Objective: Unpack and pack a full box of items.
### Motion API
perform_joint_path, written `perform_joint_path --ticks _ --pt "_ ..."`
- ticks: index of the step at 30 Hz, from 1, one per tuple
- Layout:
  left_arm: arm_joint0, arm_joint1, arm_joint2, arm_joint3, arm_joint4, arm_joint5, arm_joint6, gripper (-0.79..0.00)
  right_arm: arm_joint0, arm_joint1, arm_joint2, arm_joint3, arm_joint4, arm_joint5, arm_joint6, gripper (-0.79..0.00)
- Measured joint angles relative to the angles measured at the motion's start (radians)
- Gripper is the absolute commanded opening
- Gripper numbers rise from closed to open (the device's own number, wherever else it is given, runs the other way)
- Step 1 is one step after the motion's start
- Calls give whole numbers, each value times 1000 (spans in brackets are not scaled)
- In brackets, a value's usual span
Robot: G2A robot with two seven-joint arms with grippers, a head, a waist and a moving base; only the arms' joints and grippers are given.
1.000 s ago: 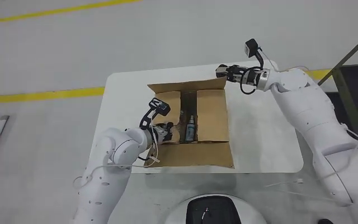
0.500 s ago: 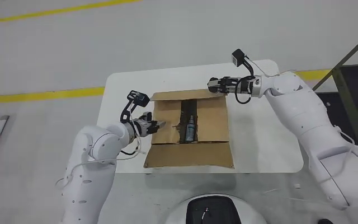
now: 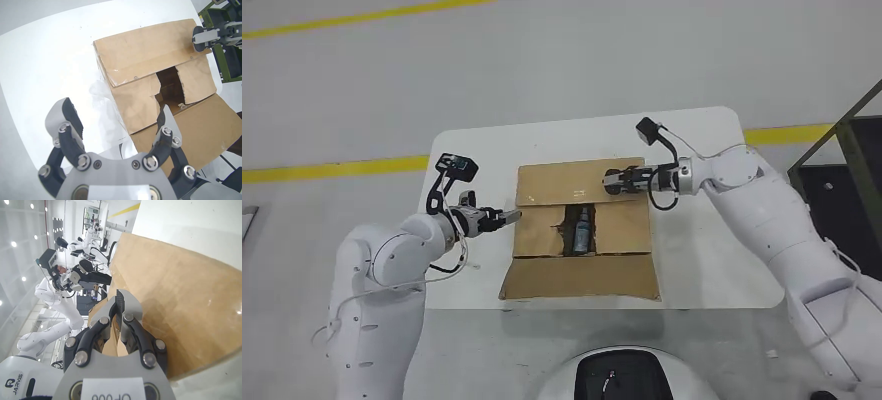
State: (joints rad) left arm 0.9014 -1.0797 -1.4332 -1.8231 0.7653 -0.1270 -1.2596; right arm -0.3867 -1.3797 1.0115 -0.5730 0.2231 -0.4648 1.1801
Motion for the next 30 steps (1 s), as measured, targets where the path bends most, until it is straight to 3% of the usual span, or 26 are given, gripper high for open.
perform_joint_path --ticks 6,13,18,21,26,30 --pt "4 1 -4 -2 -2 -12 15 0 -24 0 -12 -39 -22 26 -28 -785" --pt "24 27 -101 -29 -39 -185 -2 0 -39 7 0 -63 -18 47 -42 -785" --pt "120 53 -201 -82 -55 -297 -94 0 -50 12 5 -75 -21 59 -44 -785" --pt "204 64 -256 -104 -50 -302 -132 0 -54 13 4 -81 -21 66 -45 -785" --pt "360 83 -287 -181 -66 -279 -155 0 -61 12 -2 -90 -20 69 -44 -785" --pt "444 91 -269 -225 -94 -279 -154 0 -63 11 -7 -89 -19 72 -42 -785"
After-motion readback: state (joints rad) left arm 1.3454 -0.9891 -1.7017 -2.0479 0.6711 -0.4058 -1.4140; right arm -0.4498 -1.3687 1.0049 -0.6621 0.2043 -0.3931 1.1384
